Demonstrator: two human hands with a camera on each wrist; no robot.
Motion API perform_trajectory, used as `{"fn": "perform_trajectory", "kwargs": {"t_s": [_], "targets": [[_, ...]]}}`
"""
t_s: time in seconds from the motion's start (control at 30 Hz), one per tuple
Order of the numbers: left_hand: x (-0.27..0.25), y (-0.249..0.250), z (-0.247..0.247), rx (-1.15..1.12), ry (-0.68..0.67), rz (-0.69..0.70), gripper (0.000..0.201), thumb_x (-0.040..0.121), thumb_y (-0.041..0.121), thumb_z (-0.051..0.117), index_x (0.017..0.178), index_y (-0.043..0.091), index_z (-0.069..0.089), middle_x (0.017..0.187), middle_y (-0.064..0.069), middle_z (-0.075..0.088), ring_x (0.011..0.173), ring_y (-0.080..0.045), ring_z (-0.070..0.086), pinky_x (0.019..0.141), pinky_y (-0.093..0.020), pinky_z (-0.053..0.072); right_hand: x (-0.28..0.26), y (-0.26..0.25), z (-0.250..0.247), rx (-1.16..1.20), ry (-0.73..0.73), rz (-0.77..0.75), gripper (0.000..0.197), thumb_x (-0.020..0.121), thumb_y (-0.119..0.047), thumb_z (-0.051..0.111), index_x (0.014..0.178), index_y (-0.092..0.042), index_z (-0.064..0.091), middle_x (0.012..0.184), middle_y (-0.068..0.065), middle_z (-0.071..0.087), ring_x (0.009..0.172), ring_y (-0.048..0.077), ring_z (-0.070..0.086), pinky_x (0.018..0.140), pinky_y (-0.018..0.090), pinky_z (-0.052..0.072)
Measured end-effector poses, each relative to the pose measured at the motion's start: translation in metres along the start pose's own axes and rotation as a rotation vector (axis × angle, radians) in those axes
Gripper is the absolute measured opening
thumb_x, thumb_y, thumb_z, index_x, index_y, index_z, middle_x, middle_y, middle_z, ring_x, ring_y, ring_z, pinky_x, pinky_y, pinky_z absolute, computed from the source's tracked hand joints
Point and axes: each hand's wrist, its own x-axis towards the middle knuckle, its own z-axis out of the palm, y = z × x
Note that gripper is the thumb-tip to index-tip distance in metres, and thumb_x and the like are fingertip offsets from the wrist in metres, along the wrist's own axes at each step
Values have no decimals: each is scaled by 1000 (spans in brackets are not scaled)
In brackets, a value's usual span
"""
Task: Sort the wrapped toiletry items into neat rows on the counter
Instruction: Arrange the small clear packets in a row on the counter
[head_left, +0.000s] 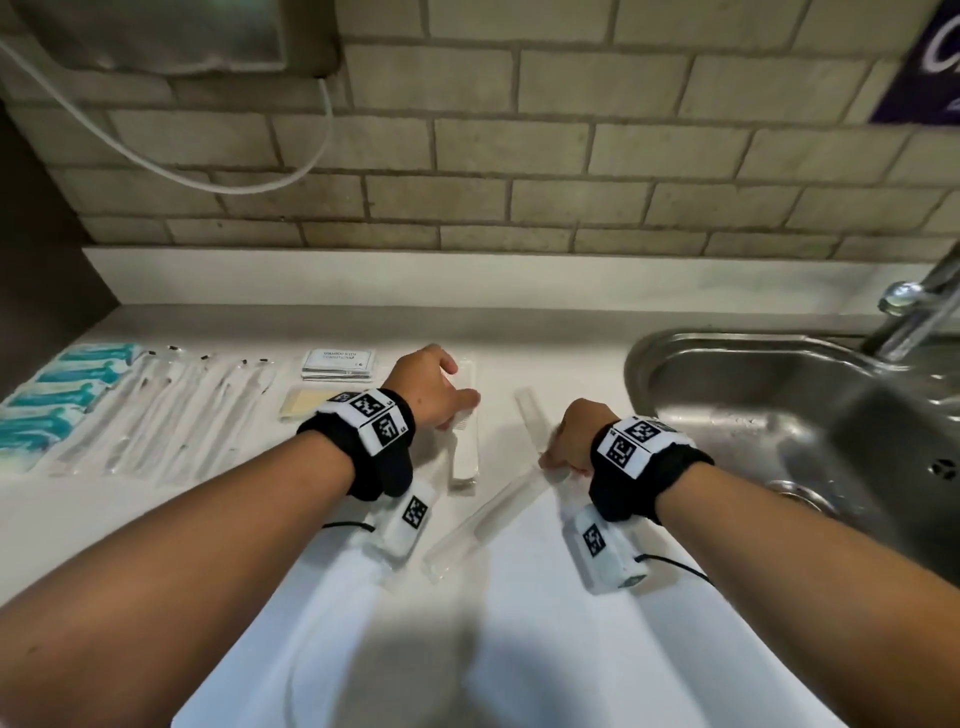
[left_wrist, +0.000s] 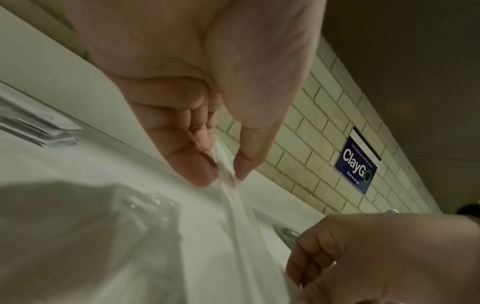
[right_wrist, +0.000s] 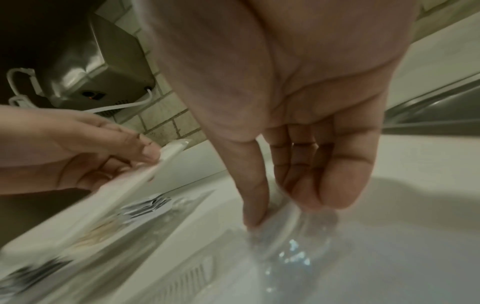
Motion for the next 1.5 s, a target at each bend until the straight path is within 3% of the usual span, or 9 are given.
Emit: {"fn": "perform_trajectory", "kwargs": {"t_s": [0.13,0.27,0.5,0.67,0.83,1.03,1.23,1.3,1.5], "targets": [[6,14,24,-37,-69,-31,42,82,12,72,114,13,45,80,-11,71,49,-18,60,41,-18,44,-5,19,1,8,26,-5,26,67,-33,78,74,-10,69,75,8,72,73,25,70,72,29,58],[19,23,51,-24,-108,-59,46,79,10,76,115,12,48,69,-3,63,40,-12,56,39,-16,44,-4,25,-2,-39,47,-22,31,63,-40,79,64,-14,63,73,5,73,74,24,72,76,33,60],[25,20,48,103,-129,-54,36,81,23,77,108,15,55,84,-6,69,61,-14,61,53,-21,47,-24,2,-6,-122,138,-302,28,78,-27,72,100,-12,61,101,7,66,92,26,63,73,30,50],[10,0,8,364,-149,31,34,79,27,76,108,15,64,91,0,68,73,-15,64,69,-23,45,-54,-36,9,-136,-84,-577,23,73,-23,72,95,-18,67,94,-3,68,86,17,63,73,28,54],[-27,-28,-34,502,-112,-3,22,79,28,75,93,14,67,100,-4,68,90,-20,63,74,-26,48,-65,-39,35,-300,-194,-610,32,63,-26,77,91,-23,61,95,-6,64,87,18,64,78,37,58],[-69,-43,-28,630,-254,-68,52,61,61,78,82,13,71,80,-1,73,81,-20,67,72,-35,55,-72,-43,38,-338,-154,-600,26,66,-12,72,88,-22,62,92,-5,66,85,19,64,72,30,56],[-67,-46,-8,734,-311,-13,50,62,58,78,80,11,73,78,-3,72,81,-21,68,70,-32,54,-76,-50,34,-382,-104,-568,11,76,-16,70,78,-22,61,88,-5,63,83,19,59,70,26,47],[-63,-48,-7,734,-321,-8,45,63,54,79,77,12,74,72,-1,70,78,-20,67,64,-29,50,-79,-50,27,-367,-55,-547,13,79,-14,68,91,-19,68,92,-3,63,88,19,59,71,26,45],[-57,-47,-5,658,-337,201,43,77,39,75,113,20,60,104,-2,61,87,-20,57,75,-27,45,-76,-57,-21,-136,195,-510,15,78,-15,72,93,-17,70,84,-3,57,79,18,52,65,24,38]]}}
